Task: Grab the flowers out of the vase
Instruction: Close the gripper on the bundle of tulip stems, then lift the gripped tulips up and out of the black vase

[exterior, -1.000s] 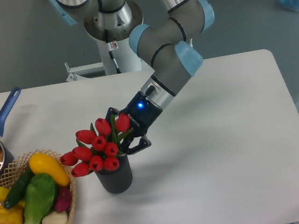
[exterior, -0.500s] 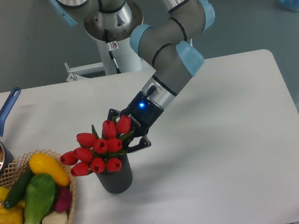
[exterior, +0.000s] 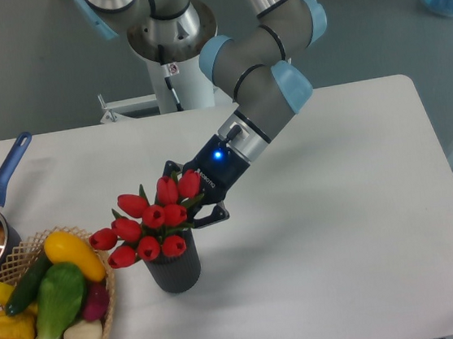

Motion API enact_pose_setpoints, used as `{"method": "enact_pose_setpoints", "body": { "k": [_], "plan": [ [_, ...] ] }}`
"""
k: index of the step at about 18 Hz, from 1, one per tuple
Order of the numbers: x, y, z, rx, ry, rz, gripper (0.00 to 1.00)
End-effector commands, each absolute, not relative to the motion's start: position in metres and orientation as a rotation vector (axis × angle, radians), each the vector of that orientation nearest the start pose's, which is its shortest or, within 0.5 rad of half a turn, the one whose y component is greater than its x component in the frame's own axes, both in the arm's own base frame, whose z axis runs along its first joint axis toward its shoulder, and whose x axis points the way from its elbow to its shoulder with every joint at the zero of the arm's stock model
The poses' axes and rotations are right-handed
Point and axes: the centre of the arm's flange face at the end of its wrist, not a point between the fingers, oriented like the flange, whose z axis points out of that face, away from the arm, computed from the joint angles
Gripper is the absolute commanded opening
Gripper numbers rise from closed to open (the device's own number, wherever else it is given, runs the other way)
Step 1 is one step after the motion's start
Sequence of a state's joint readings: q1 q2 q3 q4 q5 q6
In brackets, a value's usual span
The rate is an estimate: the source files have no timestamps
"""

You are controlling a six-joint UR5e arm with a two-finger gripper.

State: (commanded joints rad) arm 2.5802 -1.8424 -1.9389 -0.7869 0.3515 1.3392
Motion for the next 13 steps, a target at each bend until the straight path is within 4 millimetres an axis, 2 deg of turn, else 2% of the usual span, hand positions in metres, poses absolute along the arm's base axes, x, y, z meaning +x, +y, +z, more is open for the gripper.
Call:
{"method": "enact_pose_setpoints", "body": {
  "k": [13],
  "plan": [
    [-0.320,0.467,0.379,-1.821,0.356,-0.405,0.32]
  ]
}}
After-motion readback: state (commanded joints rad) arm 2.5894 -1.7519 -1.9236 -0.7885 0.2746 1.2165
